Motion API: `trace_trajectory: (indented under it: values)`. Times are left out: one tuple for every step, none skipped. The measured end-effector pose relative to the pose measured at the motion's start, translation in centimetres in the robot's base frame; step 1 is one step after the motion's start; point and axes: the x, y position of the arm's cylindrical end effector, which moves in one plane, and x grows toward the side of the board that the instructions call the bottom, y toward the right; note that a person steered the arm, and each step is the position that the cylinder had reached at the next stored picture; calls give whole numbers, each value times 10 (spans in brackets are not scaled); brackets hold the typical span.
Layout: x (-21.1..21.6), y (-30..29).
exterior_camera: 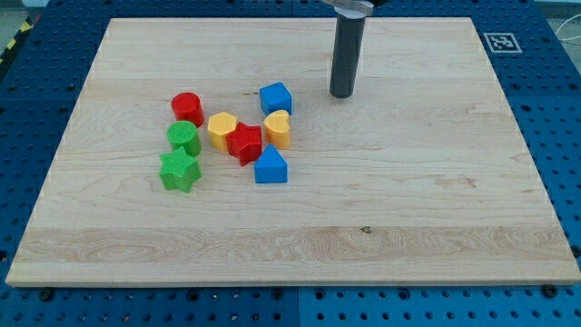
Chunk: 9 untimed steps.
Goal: Push the blue cube above the red star
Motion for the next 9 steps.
trace_trajectory:
  values:
    - [0,0]
    - [1,0]
    - [2,0]
    - [3,0]
    - [4,0]
    - [4,0]
    - [4,0]
    - [4,-8]
    - [4,-21]
